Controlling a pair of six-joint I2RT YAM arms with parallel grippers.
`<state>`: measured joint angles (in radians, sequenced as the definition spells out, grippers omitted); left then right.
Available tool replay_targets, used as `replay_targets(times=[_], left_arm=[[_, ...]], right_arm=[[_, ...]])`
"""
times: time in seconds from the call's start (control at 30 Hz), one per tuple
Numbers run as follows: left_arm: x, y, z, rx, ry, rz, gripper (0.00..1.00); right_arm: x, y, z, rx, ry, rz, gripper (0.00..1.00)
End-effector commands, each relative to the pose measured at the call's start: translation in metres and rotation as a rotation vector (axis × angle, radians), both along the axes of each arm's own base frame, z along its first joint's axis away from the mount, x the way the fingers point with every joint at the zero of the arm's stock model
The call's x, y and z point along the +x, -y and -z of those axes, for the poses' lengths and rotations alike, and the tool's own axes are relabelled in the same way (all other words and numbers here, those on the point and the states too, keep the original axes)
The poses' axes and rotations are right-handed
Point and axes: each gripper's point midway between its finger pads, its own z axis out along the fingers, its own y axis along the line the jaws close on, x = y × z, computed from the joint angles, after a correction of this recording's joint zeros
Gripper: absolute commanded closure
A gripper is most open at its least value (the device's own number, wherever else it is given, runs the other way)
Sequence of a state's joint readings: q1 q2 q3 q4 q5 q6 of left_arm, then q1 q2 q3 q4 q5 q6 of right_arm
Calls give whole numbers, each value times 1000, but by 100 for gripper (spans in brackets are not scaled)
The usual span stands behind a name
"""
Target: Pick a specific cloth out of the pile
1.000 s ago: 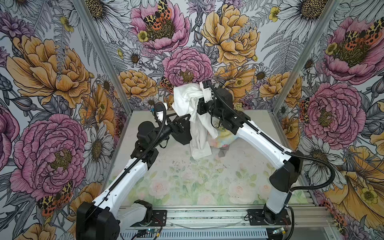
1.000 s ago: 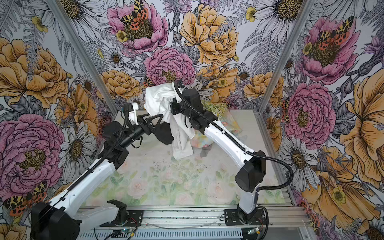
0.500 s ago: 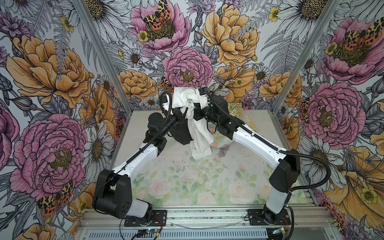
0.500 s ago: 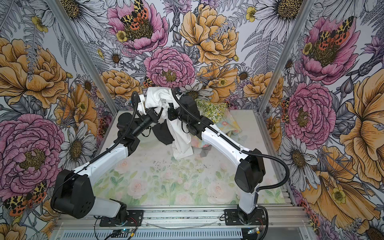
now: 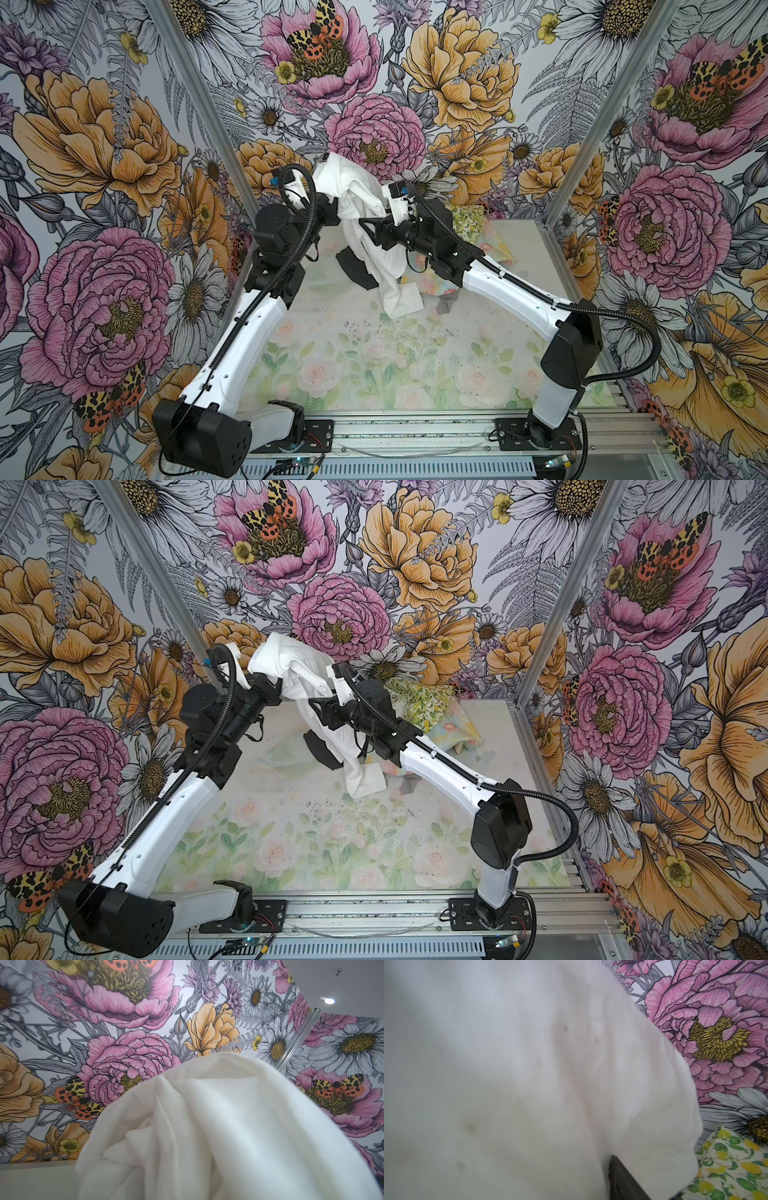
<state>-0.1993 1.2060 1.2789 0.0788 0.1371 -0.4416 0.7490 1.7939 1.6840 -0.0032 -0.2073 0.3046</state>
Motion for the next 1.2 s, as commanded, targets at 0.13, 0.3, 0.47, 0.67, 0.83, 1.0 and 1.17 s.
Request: replay_targets(times=[0.13,0.3,0.47,0.67,0.83,1.0,1.17], left_arm=[[-25,-120,-17,-7,-73,-395,100],[-44,-157,-31,54,-83,-546,100],[-52,-177,-38,92,-96,-622,100],[-57,-196,-49,124,-97,-686,100],[-48,-192,-42,125,-122,-644,100],[-21,-186,17,112,-254,-592,100],[-8,-186,78,87,-371,-601,100]], right_arm=[[-13,-11,-5,15,21,-41,22],[-10,-4,1,-4,24,-3,21],[-10,2,14,-35,17,22,20],[-10,12,24,-67,14,53,20],[-10,19,28,-79,14,77,20],[-12,31,34,-81,1,99,20],[-13,44,33,-62,-6,123,20]])
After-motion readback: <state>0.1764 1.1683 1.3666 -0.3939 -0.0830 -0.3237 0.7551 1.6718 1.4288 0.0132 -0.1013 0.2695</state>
